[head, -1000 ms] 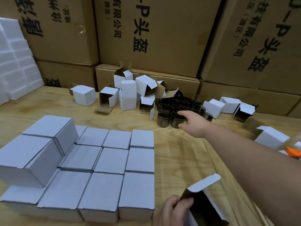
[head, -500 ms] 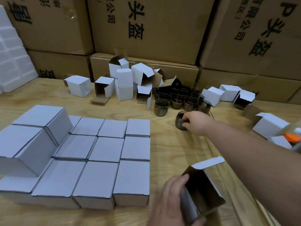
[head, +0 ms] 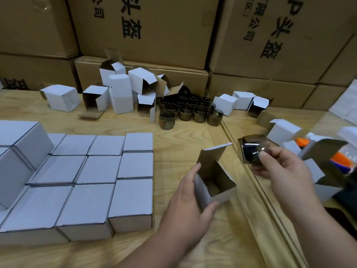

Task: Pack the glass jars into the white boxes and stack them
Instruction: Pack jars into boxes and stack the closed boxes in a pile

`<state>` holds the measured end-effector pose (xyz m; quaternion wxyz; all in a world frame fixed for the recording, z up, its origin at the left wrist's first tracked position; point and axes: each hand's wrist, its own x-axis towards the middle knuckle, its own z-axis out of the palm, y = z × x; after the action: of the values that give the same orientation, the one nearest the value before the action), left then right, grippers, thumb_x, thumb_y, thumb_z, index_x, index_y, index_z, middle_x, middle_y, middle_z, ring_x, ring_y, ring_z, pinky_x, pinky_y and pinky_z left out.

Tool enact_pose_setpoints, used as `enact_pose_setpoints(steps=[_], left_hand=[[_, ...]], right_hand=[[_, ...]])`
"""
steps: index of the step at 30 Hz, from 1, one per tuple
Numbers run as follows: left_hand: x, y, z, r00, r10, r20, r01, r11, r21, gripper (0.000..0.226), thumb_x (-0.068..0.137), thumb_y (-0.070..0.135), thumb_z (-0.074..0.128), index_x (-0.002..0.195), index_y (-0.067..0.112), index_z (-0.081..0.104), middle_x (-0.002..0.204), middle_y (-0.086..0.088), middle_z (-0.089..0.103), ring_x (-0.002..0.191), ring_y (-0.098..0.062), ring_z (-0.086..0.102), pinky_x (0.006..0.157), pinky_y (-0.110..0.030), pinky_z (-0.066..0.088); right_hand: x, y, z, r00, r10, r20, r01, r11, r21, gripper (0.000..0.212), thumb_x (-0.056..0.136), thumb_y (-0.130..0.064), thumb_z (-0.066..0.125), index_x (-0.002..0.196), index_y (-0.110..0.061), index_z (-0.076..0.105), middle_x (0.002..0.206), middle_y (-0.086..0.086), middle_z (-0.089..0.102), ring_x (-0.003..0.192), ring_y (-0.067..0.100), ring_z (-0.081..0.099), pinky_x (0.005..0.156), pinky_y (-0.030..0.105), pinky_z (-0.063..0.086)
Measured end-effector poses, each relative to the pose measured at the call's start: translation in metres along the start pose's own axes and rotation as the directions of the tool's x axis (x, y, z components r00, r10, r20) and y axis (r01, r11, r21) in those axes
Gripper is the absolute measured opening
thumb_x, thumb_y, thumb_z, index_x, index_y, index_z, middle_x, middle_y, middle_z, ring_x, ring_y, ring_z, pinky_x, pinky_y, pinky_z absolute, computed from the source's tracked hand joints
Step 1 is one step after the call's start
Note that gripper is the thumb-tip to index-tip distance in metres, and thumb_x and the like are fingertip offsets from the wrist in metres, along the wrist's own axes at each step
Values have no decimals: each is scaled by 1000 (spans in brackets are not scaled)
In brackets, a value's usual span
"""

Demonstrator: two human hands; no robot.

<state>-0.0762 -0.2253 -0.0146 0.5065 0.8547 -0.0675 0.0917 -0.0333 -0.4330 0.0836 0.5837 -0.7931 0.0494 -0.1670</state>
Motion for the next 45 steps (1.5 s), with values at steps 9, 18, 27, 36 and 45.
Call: enact_pose_setpoints(steps=[9, 18, 27, 36, 45], left_hand=[[2, -2, 0, 999, 53, -12, -53, 997, -47, 81, 76, 58, 72, 131, 74, 14, 130, 37, 55, 118, 16, 55, 90, -7, 46], [-4, -7, -1, 1000, 14, 10, -13, 994, -104, 94, 76, 40, 86, 135, 68, 18, 126, 42, 49, 113, 22, 52, 96, -16, 45], [-5, -7, -2, 1000, 12, 2, -11, 997, -73, 97, 77, 43, 84, 130, 77, 9, 122, 46, 42, 110, 22, 49, 91, -13, 40], [-6, -1, -5, 999, 36, 19, -36, 998, -46, 101, 78, 47, 80, 143, 73, 6, 151, 20, 43, 129, -8, 54, 103, -39, 50], [-5, 0, -7, 993, 78, 91, -79, 997, 7, 102, 87, 45, 72, 145, 75, -6, 166, 24, 23, 151, 1, 26, 119, -35, 37]], right_hand=[[-77, -18, 29, 833, -463, 302, 497, 867, -41, 6, 87, -32, 63, 93, -33, 66, 99, -14, 69, 96, 12, 67, 84, 16, 49], [-61, 4, 33, 873, -458, 168, 488, 824, -287, 10, 91, -28, 61, 98, -25, 67, 99, -22, 61, 95, 3, 57, 83, 28, 49], [-50, 12, 25, 846, -414, 337, 532, 702, -473, 16, 90, -35, 62, 100, -27, 72, 108, -20, 58, 107, 5, 45, 98, 42, 41], [-53, 21, 30, 850, -309, 427, 503, 716, -484, 18, 87, -40, 55, 90, -34, 72, 158, -11, 36, 147, 6, 17, 115, 33, 17], [-58, 23, 37, 870, -309, 385, 425, 865, -265, 23, 95, -30, 55, 112, -37, 70, 157, -18, 40, 147, -3, 30, 115, 13, 27]])
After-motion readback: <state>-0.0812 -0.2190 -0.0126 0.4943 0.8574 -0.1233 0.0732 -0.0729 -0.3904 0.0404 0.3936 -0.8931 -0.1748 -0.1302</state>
